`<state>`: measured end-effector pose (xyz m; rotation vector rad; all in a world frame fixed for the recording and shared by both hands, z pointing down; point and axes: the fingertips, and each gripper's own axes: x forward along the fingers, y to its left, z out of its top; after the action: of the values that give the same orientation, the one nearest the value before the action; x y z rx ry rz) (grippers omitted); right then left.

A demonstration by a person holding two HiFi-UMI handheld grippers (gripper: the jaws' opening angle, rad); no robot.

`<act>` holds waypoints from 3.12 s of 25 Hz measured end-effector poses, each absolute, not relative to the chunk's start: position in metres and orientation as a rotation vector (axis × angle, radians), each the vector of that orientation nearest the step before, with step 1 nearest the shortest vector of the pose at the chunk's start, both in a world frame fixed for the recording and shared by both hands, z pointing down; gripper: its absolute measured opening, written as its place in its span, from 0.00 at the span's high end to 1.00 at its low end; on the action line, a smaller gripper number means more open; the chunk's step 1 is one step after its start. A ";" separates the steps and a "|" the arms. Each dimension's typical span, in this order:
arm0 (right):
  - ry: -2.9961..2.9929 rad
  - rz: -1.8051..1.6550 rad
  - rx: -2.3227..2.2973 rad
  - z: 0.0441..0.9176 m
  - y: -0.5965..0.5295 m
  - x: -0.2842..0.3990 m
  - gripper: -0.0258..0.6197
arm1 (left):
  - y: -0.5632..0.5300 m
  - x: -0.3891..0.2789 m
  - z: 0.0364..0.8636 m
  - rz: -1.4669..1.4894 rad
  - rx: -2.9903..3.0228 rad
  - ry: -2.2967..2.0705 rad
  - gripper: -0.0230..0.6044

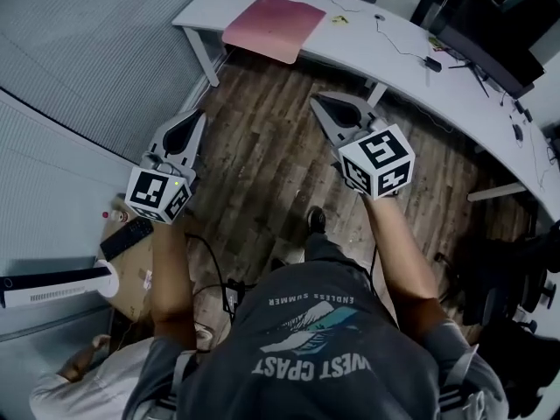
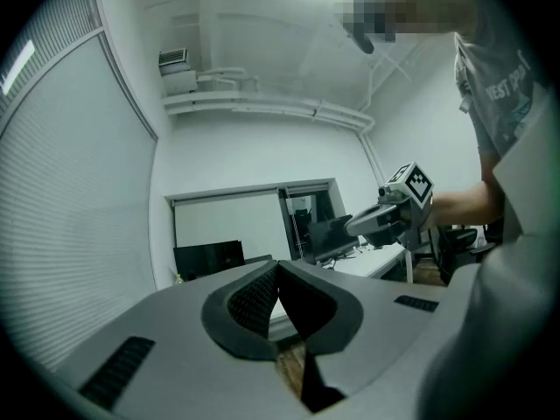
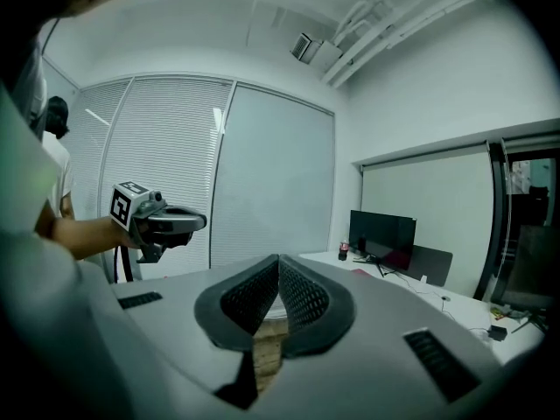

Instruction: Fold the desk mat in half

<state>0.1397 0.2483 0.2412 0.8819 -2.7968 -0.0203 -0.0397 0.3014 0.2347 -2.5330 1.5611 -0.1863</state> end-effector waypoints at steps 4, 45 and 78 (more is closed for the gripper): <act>-2.817 -0.003 0.838 0.248 0.209 0.132 0.92 | 0.271 -0.048 0.240 -0.224 -2.512 1.615 0.94; -2.786 0.037 0.851 0.282 -0.064 0.113 0.92 | -0.020 -0.055 0.262 -0.268 -2.573 1.549 0.94; -2.453 -0.065 1.150 0.335 -0.193 -0.018 0.92 | -0.211 -0.215 0.338 -0.336 -2.724 1.170 0.94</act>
<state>-0.0177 -0.1934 0.3351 1.1503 -2.4534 -0.0645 -0.2145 -0.2110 0.3383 -2.7243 1.1699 -0.3356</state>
